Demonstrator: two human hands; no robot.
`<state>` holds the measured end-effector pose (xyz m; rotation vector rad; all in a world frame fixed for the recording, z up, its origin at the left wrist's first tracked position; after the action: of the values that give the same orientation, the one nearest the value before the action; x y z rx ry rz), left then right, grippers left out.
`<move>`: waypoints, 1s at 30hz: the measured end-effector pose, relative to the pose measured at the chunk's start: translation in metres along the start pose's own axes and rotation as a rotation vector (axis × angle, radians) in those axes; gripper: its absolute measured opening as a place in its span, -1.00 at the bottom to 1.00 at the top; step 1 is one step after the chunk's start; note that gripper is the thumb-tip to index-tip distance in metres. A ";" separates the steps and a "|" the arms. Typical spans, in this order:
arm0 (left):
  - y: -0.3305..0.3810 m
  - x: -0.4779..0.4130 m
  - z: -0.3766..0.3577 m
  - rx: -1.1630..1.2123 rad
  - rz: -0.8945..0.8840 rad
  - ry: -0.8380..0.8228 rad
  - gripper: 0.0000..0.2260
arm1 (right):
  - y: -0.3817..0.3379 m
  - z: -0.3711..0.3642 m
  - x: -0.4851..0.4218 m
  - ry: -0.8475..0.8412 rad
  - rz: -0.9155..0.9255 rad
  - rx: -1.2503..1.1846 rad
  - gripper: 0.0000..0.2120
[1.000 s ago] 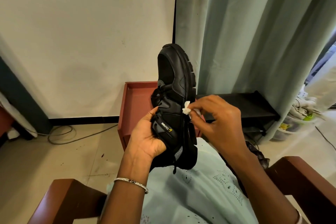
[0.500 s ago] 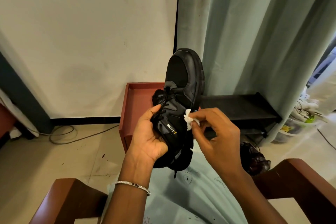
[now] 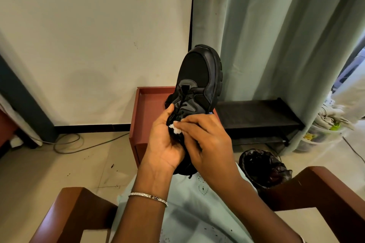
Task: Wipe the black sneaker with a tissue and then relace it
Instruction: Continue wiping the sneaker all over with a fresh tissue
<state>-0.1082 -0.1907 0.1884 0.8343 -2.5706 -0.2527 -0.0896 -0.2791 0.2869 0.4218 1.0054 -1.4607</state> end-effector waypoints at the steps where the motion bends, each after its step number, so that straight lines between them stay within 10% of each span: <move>1: 0.001 0.000 0.000 0.000 0.003 0.007 -0.63 | -0.001 0.000 0.001 0.001 0.013 0.000 -0.80; 30: 0.013 0.001 0.007 -0.002 -0.074 0.091 -0.63 | 0.011 0.008 0.031 0.020 0.049 0.003 -0.82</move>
<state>-0.1185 -0.1810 0.1863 0.9202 -2.4577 -0.2339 -0.0822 -0.3027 0.2640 0.4611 1.0020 -1.4171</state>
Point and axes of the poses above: each hand's wrist, its own x-axis away from the middle knuckle, its own z-axis out of the back of the hand, y = z × x, the point moved 10 cm from there along -x, towards the middle knuckle, and after that the axes turned 2 degrees about x, right-handed, at the moved point
